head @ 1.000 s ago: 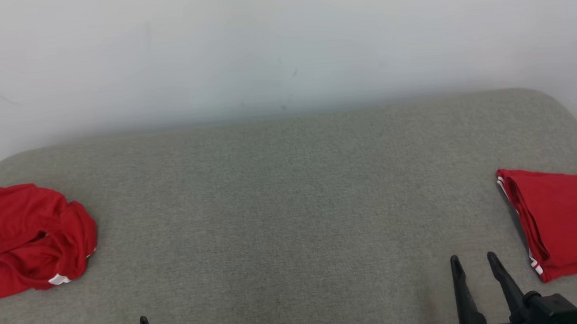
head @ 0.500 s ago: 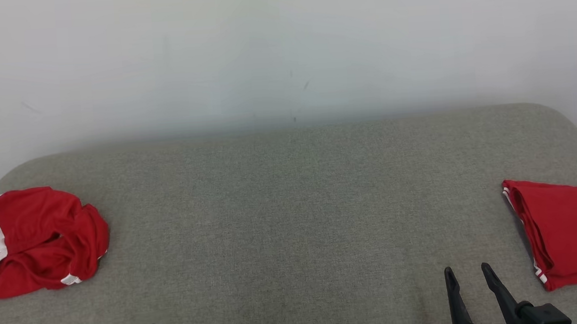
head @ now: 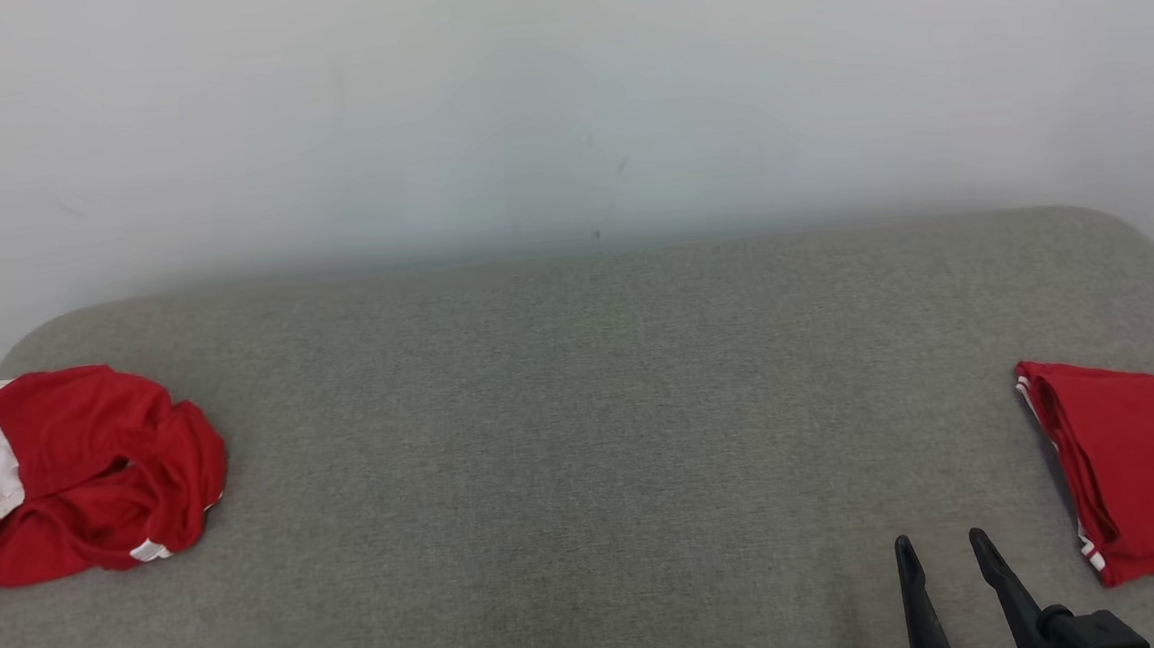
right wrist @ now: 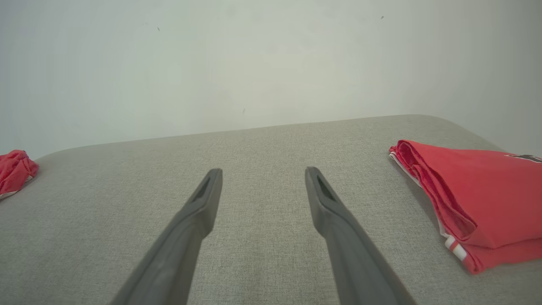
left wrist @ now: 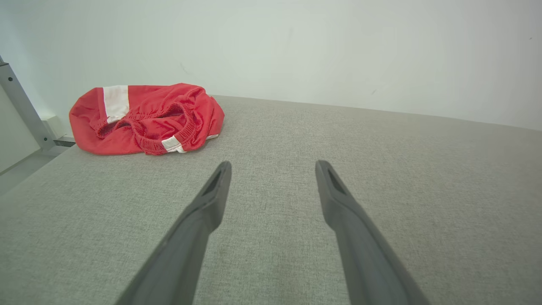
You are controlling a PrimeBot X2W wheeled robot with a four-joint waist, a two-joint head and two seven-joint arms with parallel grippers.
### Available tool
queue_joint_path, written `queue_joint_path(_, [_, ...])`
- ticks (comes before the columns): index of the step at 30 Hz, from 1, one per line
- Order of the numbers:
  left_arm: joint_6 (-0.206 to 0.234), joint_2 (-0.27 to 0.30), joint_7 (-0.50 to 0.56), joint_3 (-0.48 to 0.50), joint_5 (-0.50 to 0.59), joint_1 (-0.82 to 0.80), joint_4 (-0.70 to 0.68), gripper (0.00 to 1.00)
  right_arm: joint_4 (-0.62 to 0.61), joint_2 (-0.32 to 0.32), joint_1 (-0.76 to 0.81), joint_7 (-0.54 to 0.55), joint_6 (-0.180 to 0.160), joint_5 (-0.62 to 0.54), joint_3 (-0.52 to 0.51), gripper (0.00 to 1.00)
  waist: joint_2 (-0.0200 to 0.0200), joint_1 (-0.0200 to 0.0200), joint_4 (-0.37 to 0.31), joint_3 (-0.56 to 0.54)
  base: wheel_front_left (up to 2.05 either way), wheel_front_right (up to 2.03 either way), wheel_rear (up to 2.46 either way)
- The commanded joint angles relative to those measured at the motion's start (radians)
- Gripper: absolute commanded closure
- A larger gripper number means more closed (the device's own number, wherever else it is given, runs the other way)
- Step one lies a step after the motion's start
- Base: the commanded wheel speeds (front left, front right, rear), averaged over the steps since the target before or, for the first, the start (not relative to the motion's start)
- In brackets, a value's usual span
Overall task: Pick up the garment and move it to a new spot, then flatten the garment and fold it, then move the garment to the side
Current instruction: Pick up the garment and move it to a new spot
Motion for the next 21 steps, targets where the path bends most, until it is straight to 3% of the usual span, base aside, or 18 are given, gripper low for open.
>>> queue_joint_path(1, [-0.003, -0.001, -0.003, -0.001, 0.008, -0.001, 0.003, 0.0, -0.002, 0.004, 0.012, 0.001, -0.002, 0.003, 0.001, 0.0, 0.0, 0.0, 0.017, -0.001, 0.0, 0.0, 0.0])
queue_joint_path(21, [-0.025, -0.001, -0.003, 0.051, 0.053, 0.015, -0.019, 0.0, 0.014, 0.004, -0.005, -0.013, -0.002, 0.014, 0.06, 0.0, 0.0, 0.0, 0.292, -0.004, 0.0, 0.0, 0.0])
